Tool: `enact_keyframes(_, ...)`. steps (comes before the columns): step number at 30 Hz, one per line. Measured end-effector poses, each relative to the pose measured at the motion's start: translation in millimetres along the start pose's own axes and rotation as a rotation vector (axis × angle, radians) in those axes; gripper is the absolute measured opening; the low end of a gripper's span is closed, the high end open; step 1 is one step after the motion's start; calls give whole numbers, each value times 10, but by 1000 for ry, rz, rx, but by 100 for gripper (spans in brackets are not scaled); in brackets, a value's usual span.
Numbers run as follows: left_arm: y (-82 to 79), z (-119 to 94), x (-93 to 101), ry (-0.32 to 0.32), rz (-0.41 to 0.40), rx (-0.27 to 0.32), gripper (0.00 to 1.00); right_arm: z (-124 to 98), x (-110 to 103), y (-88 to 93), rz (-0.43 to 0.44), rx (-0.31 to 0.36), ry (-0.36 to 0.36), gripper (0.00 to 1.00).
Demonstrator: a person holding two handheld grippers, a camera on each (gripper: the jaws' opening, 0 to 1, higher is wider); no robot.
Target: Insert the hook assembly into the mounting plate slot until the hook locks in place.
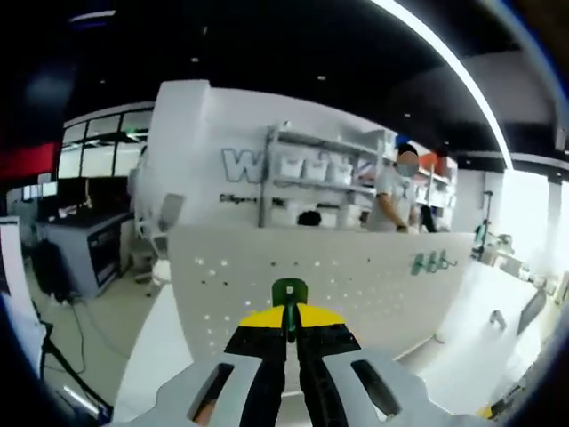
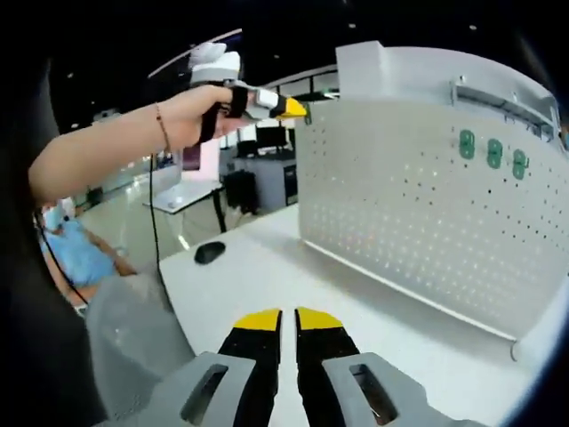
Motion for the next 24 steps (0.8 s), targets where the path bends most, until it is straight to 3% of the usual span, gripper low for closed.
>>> enact_keyframes(11,-48,230,-217,-45,53,-23,2,-23,21,103,33,-20,8,3)
enact_keyframes(24,-62,495,-302,-79,33,-41,2,-8,66,123,55,-23,16,3)
Point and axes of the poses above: the point that each gripper's makers call its tool centre point, and the gripper's own axes: z roughly forward along the fingers, x roughly to its right, y roughly out of its underside, the point moved 9 cm from there along -z, roughly backward along the fingers, and after that the axes turned 4 degrees about z, right-handed, at the moved point
